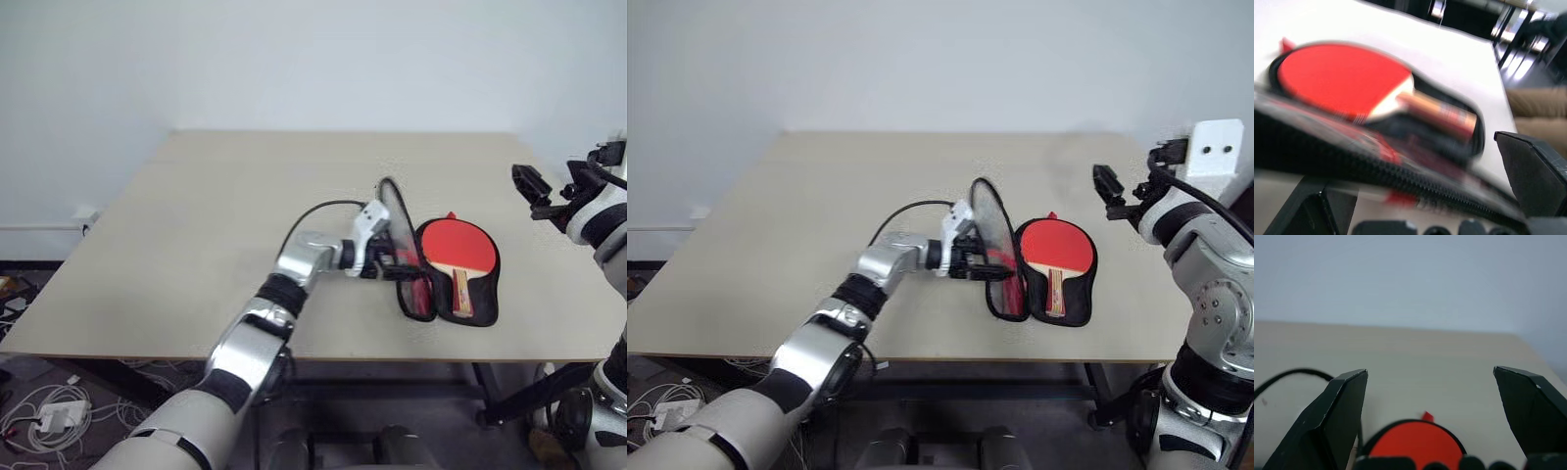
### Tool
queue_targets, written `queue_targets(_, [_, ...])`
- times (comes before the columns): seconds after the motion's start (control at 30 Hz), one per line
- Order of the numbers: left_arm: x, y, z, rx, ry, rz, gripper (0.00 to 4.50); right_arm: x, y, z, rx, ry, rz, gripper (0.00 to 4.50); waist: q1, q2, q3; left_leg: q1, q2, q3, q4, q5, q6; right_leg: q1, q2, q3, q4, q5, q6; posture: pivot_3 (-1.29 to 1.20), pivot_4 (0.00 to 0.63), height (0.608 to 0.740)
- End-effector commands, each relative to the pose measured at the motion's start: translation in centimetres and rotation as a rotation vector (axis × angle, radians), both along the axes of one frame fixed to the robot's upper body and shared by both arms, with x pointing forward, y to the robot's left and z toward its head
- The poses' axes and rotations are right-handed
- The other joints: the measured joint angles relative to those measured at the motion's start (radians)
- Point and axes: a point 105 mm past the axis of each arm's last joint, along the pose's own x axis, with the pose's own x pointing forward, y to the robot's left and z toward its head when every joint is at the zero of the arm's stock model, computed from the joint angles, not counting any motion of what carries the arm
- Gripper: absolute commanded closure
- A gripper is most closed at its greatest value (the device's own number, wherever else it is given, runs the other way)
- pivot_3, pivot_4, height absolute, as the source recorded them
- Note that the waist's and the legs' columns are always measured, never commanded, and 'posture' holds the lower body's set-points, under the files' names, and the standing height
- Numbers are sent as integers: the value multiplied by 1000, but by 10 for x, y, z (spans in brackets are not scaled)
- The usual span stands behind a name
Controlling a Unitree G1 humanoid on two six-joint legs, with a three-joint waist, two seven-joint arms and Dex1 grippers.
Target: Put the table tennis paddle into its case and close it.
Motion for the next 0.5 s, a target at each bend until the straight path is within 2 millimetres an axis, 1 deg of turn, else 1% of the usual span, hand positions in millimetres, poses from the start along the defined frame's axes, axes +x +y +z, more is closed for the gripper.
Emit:
queue_targets(0.03, [-8,-29,34,-134,-21,-49,0,1,-7,7,48,-85,-66,29,-1,1,0,0,0,0,-1,0,0,-1,0,0,0,0,0,0,0,740])
queue_targets(0.07, [-13,-40,40,-159,-31,-73,0,2,-8,4,54,-93,-83,29,0,2,0,0,0,0,-2,0,0,-1,0,0,1,0,0,0,0,740])
queue_targets(0.1, [-17,-46,44,-172,-40,-86,0,3,-8,2,55,-98,-93,29,-2,3,0,0,0,0,-2,0,0,-1,0,0,1,0,0,0,0,740])
queue_targets(0.17, [-23,-59,54,-196,-28,-96,0,7,-13,-9,68,-74,-136,29,-1,4,0,0,0,0,-3,1,1,-2,1,1,1,0,0,0,0,740])
queue_targets(0.23, [-23,-63,57,-206,-2,-85,0,9,-15,-15,78,-67,-154,29,0,3,0,0,0,0,-2,1,1,-2,1,1,1,0,0,0,0,740])
queue_targets(0.4, [-13,-54,51,-190,106,-5,0,11,-25,-24,95,-72,-220,29,-1,4,0,0,0,0,-2,1,1,-1,0,1,1,0,0,0,0,740])
queue_targets(0.47, [-9,-46,42,-147,181,27,0,11,-33,-30,85,-57,-263,29,-1,4,0,0,0,0,-2,1,1,-1,0,1,1,0,0,0,0,740])
queue_targets(0.5, [-5,-40,34,-113,227,70,0,11,-36,-33,81,-51,-283,29,-1,4,0,0,0,0,-2,1,1,-1,0,1,1,0,0,0,0,740])
